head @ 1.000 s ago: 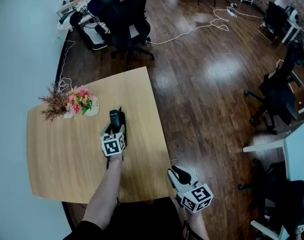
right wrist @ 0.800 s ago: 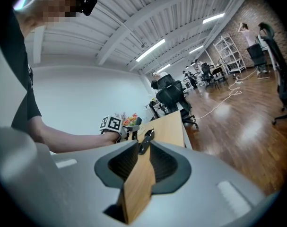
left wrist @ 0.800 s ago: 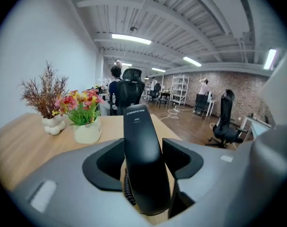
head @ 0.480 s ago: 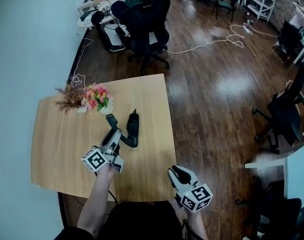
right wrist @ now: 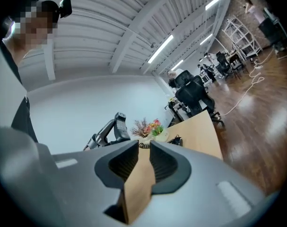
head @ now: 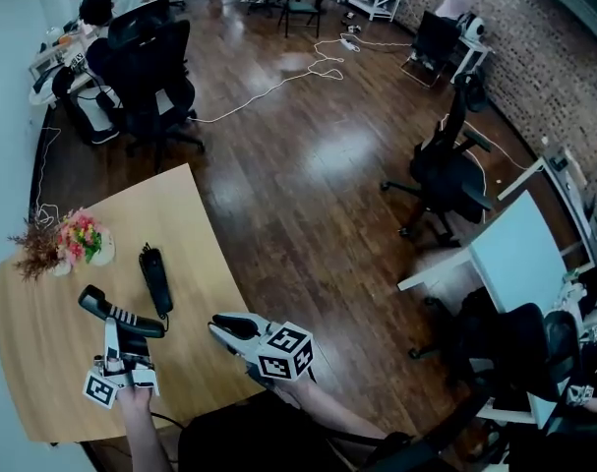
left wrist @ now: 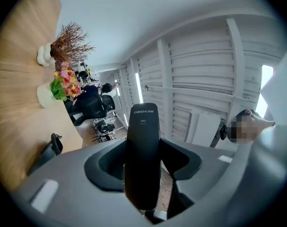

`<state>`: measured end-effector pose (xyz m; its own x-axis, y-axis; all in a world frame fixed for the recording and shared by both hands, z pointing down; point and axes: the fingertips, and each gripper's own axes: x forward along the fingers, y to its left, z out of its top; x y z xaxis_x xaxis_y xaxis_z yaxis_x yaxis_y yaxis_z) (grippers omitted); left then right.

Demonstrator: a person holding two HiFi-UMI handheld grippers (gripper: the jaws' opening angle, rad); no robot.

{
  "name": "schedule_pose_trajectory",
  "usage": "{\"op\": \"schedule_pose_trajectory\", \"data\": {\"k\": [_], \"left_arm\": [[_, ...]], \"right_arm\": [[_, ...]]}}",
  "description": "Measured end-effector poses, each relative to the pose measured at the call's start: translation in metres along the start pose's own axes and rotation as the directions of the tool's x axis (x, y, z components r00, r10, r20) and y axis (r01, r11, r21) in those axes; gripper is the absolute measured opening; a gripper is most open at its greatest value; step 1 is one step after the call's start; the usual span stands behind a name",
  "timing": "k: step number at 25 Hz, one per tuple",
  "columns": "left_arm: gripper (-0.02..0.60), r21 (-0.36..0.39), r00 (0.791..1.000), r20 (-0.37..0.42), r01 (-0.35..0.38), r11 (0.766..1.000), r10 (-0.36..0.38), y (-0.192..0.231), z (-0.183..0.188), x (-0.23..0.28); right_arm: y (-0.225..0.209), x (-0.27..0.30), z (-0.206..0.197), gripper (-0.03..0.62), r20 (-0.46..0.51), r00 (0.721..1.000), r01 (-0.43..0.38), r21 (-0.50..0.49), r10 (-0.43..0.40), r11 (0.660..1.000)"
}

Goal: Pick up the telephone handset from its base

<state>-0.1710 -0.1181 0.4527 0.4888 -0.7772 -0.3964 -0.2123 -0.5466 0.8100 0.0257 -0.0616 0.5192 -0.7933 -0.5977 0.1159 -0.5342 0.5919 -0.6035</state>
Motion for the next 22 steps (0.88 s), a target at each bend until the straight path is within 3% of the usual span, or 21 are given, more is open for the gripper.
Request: {"op": "schedule_pose_trajectory", "data": {"k": [5, 11, 22], "left_arm": [[0.232, 0.021, 0.994, 0.022, 0.103, 0.994, -0.104, -0.036, 0.016, -0.005], [0.233, 0.022, 0.990, 0.012, 0.144, 0.989, -0.144, -0.051, 0.016, -0.014], [0.233, -0.075, 0.971, 0.000, 0.237, 0.969, -0.237, -0.053, 0.025, -0.023]], "right_arm": [[0.004, -0.001, 0.009, 0.064, 0.045, 0.999, -0.009, 0.056, 0.006, 0.998], [0.003, 0.001, 0.010, 0.051, 0.056, 0.998, -0.006, 0.061, 0.003, 0.998], [0.029, 0.033, 0.017, 0.021, 0.079, 0.996, 0.033, 0.028, -0.035, 0.999]]}}
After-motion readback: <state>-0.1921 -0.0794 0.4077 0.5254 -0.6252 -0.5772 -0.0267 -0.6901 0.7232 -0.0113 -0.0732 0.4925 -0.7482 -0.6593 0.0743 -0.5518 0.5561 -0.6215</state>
